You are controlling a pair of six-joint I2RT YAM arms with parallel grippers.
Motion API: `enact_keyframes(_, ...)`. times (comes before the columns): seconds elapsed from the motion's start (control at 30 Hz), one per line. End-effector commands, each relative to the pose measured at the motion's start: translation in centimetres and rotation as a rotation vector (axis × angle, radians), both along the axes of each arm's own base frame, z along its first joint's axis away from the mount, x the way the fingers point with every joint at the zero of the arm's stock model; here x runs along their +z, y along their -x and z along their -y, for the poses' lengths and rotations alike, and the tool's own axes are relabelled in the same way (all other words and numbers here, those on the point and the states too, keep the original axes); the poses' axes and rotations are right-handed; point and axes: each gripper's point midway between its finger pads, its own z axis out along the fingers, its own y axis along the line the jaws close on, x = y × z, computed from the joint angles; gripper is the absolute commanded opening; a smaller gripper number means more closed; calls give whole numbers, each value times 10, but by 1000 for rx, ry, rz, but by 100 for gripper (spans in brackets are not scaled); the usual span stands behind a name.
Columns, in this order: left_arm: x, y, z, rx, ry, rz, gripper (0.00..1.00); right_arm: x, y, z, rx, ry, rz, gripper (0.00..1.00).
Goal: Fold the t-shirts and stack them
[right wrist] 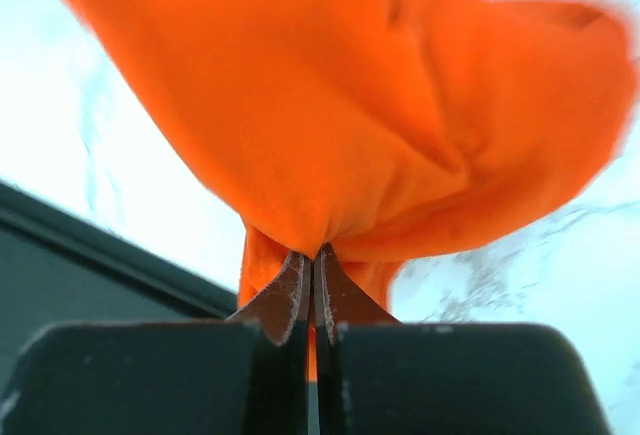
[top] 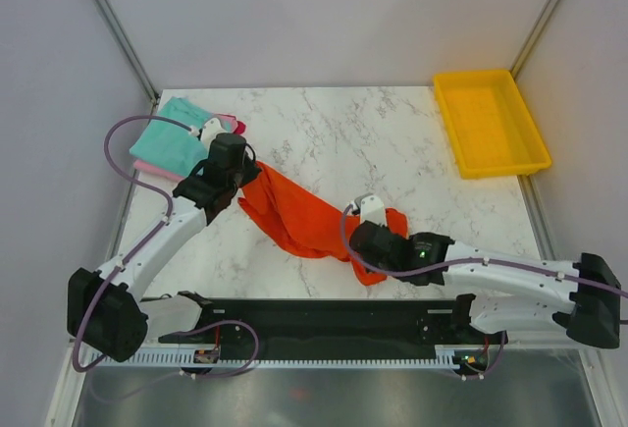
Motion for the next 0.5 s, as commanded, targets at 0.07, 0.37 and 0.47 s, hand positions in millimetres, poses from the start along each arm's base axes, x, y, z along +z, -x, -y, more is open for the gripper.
enact_keyframes(0.07, 31, -5, -3, 41, -7, 116, 2, 107, -81, 35, -280, -87, 275, 0)
enact_keyframes(0.37, 70, 5, -16, 76, -87, 217, 2, 199, -119, 66, -387, -243, 410, 0)
enact_keyframes(0.47, 113, 38, -22, 99, -120, 330, 2, 216, -105, 62, -317, -318, 401, 0)
